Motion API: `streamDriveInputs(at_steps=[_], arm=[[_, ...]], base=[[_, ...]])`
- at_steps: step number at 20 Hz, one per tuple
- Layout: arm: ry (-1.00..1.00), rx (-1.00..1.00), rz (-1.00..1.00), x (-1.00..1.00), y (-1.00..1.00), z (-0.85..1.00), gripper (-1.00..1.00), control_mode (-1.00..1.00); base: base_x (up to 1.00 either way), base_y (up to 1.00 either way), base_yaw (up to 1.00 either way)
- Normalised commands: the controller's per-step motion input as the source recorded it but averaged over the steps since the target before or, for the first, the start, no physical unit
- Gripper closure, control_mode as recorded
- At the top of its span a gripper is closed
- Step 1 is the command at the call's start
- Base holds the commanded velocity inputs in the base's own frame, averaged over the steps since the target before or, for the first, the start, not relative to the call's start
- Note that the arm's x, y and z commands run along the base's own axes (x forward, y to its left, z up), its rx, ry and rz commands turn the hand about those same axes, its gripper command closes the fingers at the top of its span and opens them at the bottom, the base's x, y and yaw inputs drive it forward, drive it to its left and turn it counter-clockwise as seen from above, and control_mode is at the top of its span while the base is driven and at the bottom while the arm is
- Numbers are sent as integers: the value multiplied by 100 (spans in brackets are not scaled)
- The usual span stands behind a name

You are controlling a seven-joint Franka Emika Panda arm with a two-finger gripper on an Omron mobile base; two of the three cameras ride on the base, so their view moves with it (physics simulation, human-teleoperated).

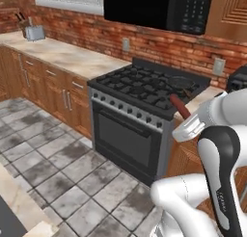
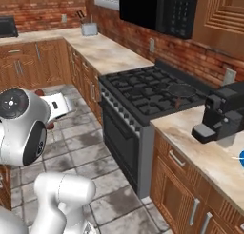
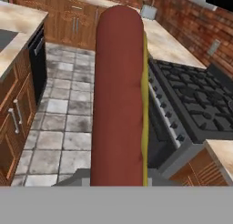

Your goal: Place the cold items (eggplant and lime) from the fridge in one tupperware on the dining counter. Place the warm items (hot dog and kebab skewer) in the stove area in another tupperware.

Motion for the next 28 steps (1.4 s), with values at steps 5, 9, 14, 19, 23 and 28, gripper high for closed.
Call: streamDriveInputs(at_steps=[5,9,14,19,23,28], arm=[[0,0,0,0,0,0,100,100],[0,0,0,0,0,0,100,100],[0,0,0,0,0,0,100,100],[0,0,0,0,0,0,100,100],[0,0,0,0,0,0,100,100],[0,0,0,0,0,0,100,100]], base=[[-78,4,35],[-73,-34,44],[-38,34,41],[-20,80,37],[-31,83,35],[-35,93,32]])
